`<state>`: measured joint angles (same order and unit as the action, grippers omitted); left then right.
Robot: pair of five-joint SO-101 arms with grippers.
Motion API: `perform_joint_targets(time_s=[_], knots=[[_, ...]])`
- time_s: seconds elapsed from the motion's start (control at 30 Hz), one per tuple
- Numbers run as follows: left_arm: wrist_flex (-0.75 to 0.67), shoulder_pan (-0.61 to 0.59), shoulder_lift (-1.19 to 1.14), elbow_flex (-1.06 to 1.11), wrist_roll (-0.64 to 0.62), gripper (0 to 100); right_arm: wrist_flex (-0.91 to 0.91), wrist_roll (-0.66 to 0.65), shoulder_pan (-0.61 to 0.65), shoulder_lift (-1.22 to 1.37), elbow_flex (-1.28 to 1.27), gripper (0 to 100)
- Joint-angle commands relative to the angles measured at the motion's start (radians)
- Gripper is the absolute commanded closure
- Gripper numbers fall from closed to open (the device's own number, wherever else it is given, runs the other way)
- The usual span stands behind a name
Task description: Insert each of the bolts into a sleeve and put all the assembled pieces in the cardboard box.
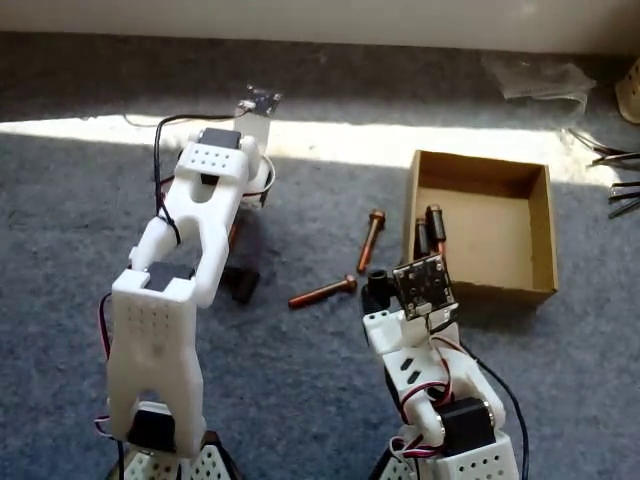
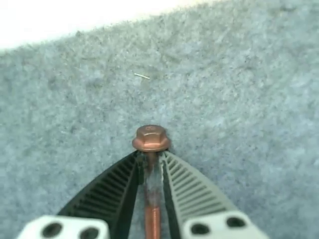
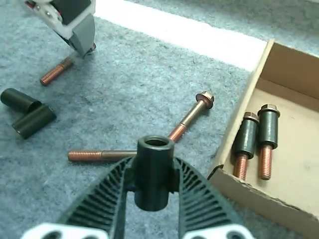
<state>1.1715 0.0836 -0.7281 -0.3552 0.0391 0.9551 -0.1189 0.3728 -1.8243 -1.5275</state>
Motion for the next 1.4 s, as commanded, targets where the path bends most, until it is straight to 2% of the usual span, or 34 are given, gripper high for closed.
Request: perform_joint_targets(time_s=[0.0,0.23,0.4,0.7,0.83,1.17,1.37], knots=[[0.038,0.025,-0.018,-0.030,0.052,99,-0.035,0.005,-0.004,-0.010,0.010,99.4],[0.089,0.036,-0.010,-0.054,0.052,99,-0.039,0.005,-0.002,-0.010,0.010,99.4],[0.213,0.038,-0.012,-0.208,0.052,99,-0.039,0.005,0.061,-0.010,0.008,99.4],[0.367,0.062,-0.012,-0.366,0.052,99,-0.117,0.005,0.067,-0.010,-0.062,99.4],[0.368,0.079,-0.013,-0.367,0.051,99,-0.117,0.005,0.067,-0.010,-0.062,99.4],[0.371,0.010,-0.012,-0.369,0.054,99,-0.116,0.005,0.065,-0.010,-0.062,99.4],[0.376,0.001,-0.016,-0.367,0.054,86,-0.113,0.005,0.064,-0.010,-0.061,99.4]])
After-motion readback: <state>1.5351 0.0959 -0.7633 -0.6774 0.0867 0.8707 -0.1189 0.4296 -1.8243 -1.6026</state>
